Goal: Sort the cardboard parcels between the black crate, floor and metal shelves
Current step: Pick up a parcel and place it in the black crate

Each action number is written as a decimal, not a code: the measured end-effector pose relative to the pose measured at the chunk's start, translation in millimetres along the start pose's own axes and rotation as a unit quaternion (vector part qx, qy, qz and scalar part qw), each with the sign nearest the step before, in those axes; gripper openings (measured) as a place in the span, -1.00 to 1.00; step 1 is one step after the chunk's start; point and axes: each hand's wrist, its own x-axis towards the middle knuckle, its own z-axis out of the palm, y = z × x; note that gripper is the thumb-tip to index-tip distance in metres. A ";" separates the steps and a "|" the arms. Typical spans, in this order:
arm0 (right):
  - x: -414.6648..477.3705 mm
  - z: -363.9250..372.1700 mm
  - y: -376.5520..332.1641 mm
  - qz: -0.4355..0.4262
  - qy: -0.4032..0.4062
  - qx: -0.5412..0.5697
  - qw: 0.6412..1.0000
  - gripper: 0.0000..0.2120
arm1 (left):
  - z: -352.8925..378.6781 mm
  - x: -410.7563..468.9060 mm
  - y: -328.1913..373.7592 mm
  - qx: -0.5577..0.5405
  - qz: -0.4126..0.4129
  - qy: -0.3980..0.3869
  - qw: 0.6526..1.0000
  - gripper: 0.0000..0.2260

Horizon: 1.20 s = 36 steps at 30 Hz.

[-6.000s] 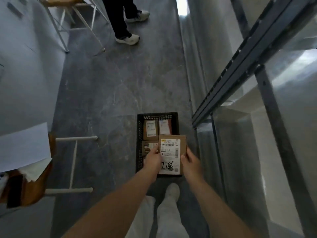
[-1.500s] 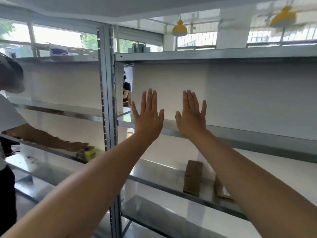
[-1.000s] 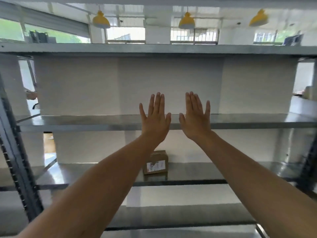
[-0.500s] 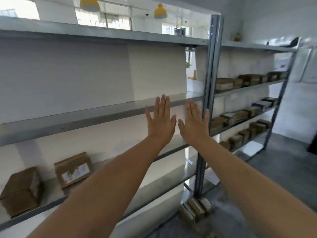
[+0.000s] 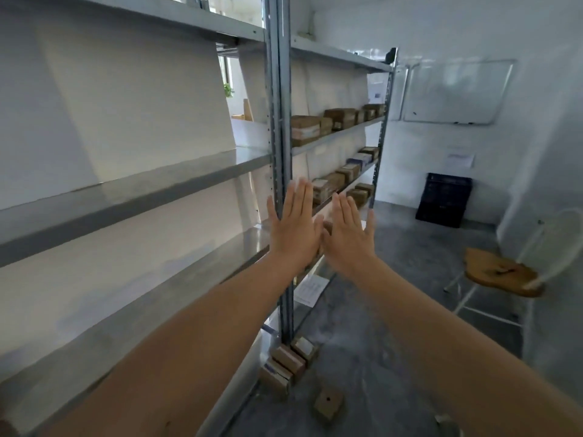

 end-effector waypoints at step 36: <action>114.5 172.5 168.9 0.075 -0.187 0.052 0.978 -0.33 | 248.9 88.8 19.9 -0.014 -0.031 -0.178 0.984 -0.42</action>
